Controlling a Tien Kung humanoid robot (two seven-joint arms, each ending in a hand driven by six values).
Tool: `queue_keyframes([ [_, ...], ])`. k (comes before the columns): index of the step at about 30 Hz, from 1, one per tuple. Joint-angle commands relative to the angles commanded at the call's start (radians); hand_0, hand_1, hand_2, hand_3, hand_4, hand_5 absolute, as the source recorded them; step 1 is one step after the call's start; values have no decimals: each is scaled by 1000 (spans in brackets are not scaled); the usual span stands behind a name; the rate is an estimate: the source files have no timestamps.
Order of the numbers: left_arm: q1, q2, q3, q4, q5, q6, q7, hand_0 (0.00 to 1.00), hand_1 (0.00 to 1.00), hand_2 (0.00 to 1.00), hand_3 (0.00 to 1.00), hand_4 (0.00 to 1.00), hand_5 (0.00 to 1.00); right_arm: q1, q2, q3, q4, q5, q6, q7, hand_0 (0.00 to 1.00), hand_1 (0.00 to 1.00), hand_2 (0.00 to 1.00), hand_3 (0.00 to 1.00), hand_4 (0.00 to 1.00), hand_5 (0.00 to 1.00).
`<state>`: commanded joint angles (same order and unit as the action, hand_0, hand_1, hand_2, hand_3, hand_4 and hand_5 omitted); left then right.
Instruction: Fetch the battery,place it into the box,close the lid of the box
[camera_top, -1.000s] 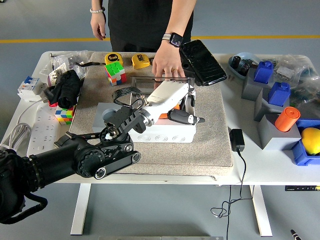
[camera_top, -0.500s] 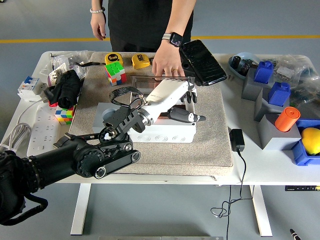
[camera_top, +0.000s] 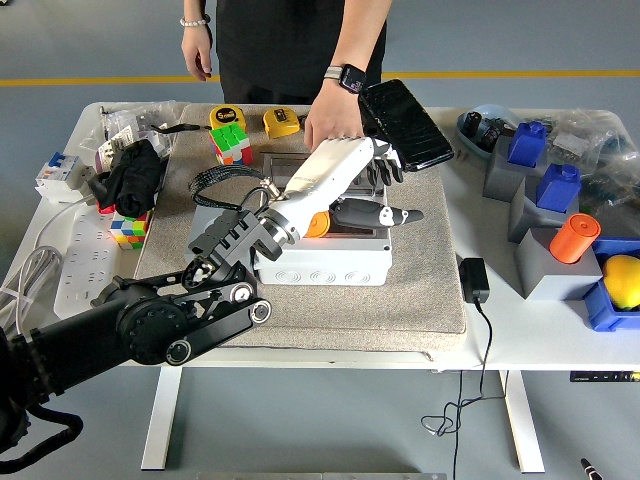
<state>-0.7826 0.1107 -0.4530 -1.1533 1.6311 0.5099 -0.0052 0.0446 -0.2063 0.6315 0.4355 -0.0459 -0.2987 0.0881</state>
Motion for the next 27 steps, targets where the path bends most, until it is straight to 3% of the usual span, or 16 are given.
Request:
queue_keyframes([
  [1, 11, 12, -9, -11, 5, -3, 3, 298, 441, 464, 438, 998, 550, -1, 0, 1, 0, -1, 0, 0, 588, 600, 629, 544, 979, 569],
  [6, 68, 80, -55, -62, 17, -11, 9, 298, 441, 464, 438, 998, 550, -3, 1, 6, 0, -2, 1, 0, 588, 600, 629, 544, 979, 569],
  [7, 79, 95, -62, -73, 18, -11, 8, 374, 516, 485, 467, 998, 544, -3, 1, 7, 0, -3, 1, 1, 589, 600, 629, 544, 979, 569],
  [11, 119, 158, -65, -116, 25, -9, 8, 374, 516, 485, 467, 998, 544, -3, 0, 11, 0, -4, 0, 2, 589, 600, 629, 544, 979, 569],
  [15, 147, 200, -57, -126, 36, -9, 9, 380, 524, 492, 473, 998, 546, -1, -1, 14, 1, -5, 0, 3, 588, 599, 629, 544, 979, 568],
  [20, 173, 229, -56, -113, 48, -13, 16, 379, 519, 501, 484, 998, 545, -1, 0, 17, 0, -5, 0, 3, 588, 599, 629, 544, 979, 569],
  [27, 180, 233, -50, -93, 67, -21, 27, 377, 516, 508, 492, 998, 544, -1, -1, 17, 1, -6, -1, 3, 588, 600, 629, 544, 978, 568],
])
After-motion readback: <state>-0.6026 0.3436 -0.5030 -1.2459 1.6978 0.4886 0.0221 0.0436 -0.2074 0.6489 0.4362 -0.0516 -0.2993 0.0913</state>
